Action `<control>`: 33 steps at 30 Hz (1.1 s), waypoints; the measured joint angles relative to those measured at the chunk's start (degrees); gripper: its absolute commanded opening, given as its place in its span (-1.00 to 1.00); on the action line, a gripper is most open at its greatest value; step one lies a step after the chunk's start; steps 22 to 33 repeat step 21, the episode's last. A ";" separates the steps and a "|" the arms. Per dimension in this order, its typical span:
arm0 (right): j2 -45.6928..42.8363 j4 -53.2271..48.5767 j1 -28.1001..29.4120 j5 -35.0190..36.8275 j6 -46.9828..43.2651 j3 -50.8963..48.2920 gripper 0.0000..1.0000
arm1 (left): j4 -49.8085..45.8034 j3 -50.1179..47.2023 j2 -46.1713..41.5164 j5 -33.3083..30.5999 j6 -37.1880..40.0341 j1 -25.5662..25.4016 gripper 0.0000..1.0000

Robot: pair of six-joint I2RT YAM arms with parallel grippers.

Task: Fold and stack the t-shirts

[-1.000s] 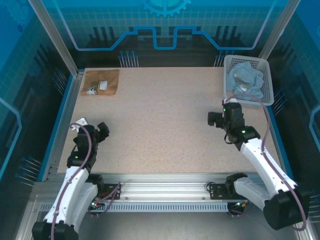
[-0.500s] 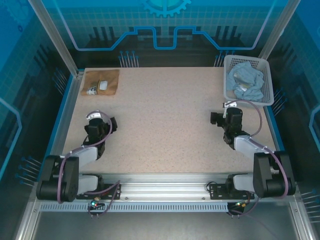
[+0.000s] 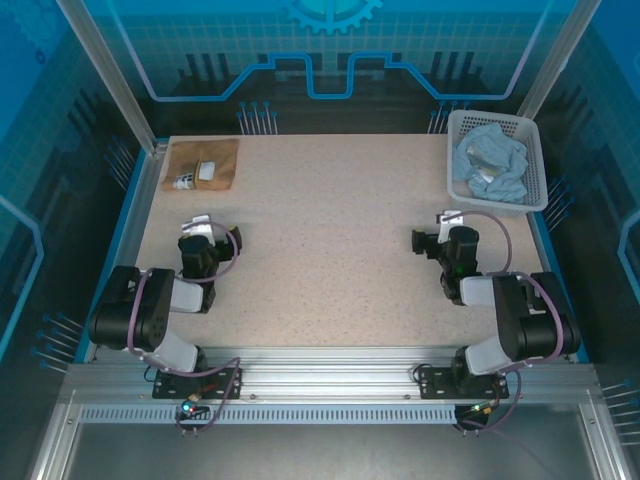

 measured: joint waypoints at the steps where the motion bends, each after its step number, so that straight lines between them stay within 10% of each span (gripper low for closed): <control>1: 0.24 0.09 0.13 0.02 -0.20 0.24 1.00 | -0.42 1.01 0.00 0.39 0.15 0.00 0.98; 33: 0.24 -0.24 0.63 -3.85 -2.32 2.95 1.00 | -0.70 2.75 0.00 1.46 0.42 -0.02 0.98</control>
